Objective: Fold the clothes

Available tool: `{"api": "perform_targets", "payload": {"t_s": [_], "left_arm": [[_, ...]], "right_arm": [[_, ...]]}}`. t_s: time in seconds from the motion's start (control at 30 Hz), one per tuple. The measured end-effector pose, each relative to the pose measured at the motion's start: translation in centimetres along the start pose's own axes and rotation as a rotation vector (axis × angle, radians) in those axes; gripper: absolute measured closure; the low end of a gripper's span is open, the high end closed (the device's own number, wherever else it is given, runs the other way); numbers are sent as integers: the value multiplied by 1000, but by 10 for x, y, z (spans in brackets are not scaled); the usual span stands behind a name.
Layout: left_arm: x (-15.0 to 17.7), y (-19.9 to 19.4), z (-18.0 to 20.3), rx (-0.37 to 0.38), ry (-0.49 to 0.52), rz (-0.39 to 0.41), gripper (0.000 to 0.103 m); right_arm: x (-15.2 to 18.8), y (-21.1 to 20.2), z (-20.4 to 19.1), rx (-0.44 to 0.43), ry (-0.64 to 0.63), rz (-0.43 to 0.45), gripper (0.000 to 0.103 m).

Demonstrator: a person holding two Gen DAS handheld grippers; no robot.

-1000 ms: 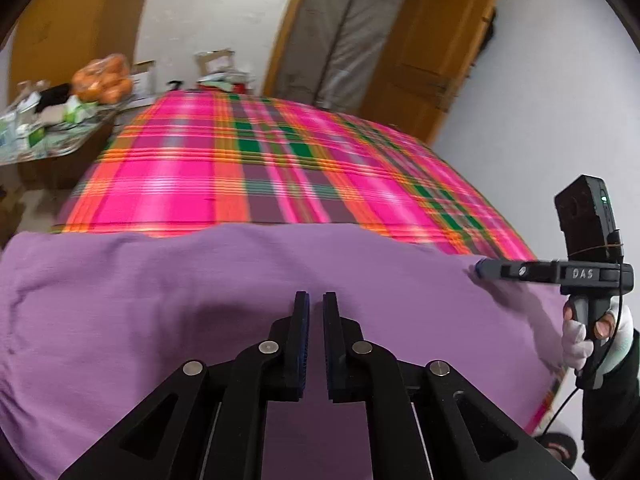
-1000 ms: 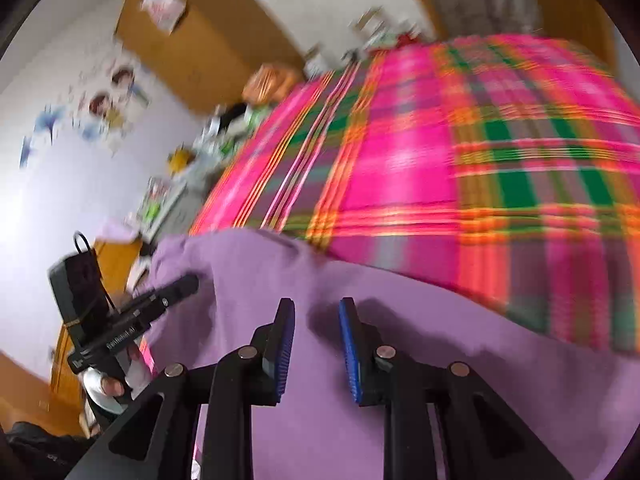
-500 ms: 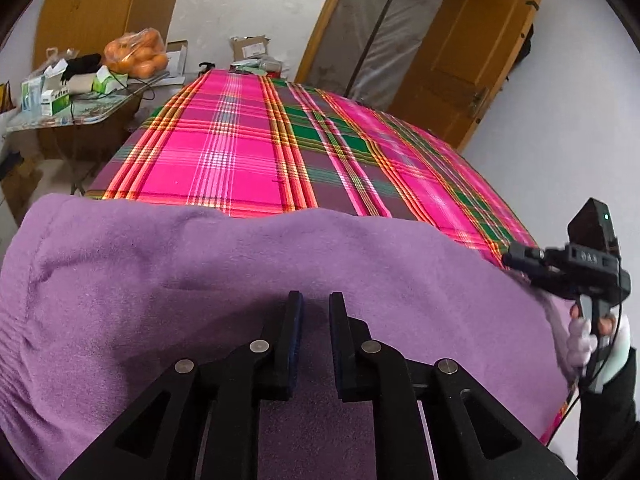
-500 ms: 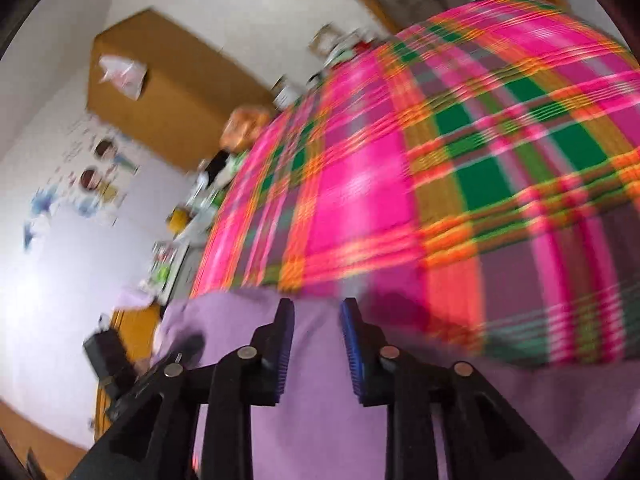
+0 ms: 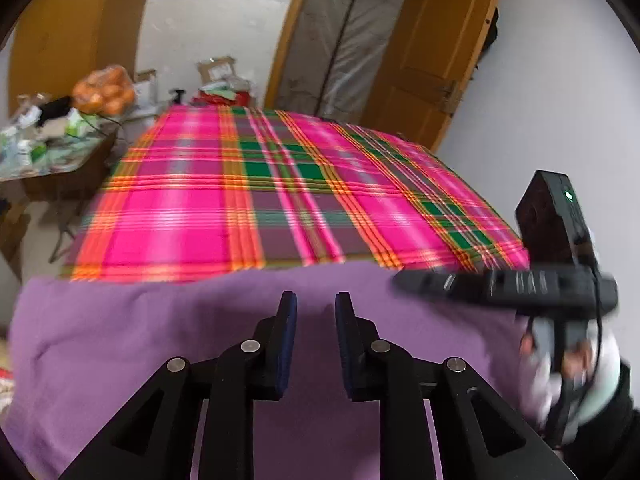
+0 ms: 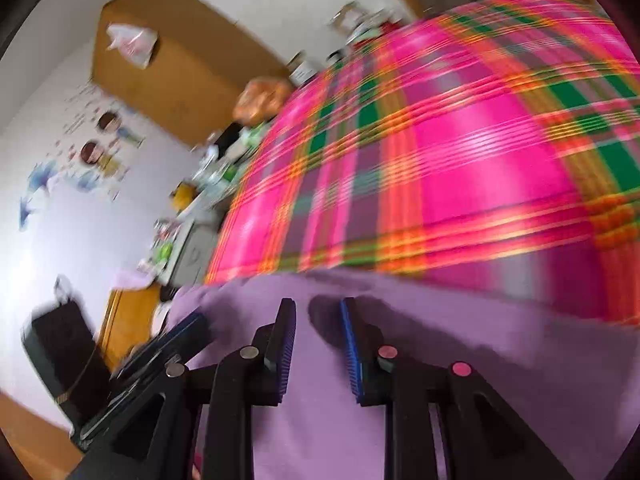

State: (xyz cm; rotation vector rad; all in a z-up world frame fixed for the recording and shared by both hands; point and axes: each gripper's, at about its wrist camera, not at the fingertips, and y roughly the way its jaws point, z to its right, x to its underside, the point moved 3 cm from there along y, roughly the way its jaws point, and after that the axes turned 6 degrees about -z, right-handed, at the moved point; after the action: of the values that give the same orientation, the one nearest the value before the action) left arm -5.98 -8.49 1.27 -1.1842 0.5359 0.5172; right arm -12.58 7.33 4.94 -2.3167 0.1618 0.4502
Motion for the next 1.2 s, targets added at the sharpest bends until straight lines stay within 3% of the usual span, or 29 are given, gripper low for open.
{"api": "perform_targets", "payload": {"t_s": [0.1, 0.2, 0.23, 0.3, 0.4, 0.47, 0.53, 0.6, 0.93, 1.03, 1.07, 1.13, 1.2], "left_arm": [[-5, 36, -14, -52, -37, -94, 83], [-2, 33, -29, -26, -77, -84, 85], [0, 28, -34, -35, -89, -77, 85], [5, 17, -45, -57, -109, -56, 85], [13, 2, -65, -79, -152, -20, 85], [21, -4, -82, -17, -231, -5, 85], [23, -5, -90, 38, -270, 4, 86], [23, -4, -91, 51, -277, 5, 85], [24, -5, -93, 59, -281, 5, 85], [26, -5, -93, 58, -281, 6, 85], [26, -6, -93, 53, -278, 5, 85], [26, -6, -92, 43, -272, 4, 85], [28, -7, -88, 15, -258, 4, 85]], "right_arm": [[-7, 28, -7, -30, 28, -31, 81], [-11, 24, 20, -71, 147, 10, 103], [-10, 19, 31, -83, 190, 36, 103], [-4, 2, 41, -89, 209, 78, 103], [8, -27, 48, -72, 202, 136, 92], [20, -45, 67, -58, 240, 161, 94], [31, -66, 90, -59, 291, 189, 103], [41, -92, 112, -48, 329, 234, 102], [106, -268, 246, 211, 628, 658, 102], [127, -303, 268, 233, 694, 740, 102], [132, -307, 267, 248, 700, 756, 102], [139, -311, 259, 264, 682, 769, 90], [135, -297, 242, 223, 615, 741, 88]]}}
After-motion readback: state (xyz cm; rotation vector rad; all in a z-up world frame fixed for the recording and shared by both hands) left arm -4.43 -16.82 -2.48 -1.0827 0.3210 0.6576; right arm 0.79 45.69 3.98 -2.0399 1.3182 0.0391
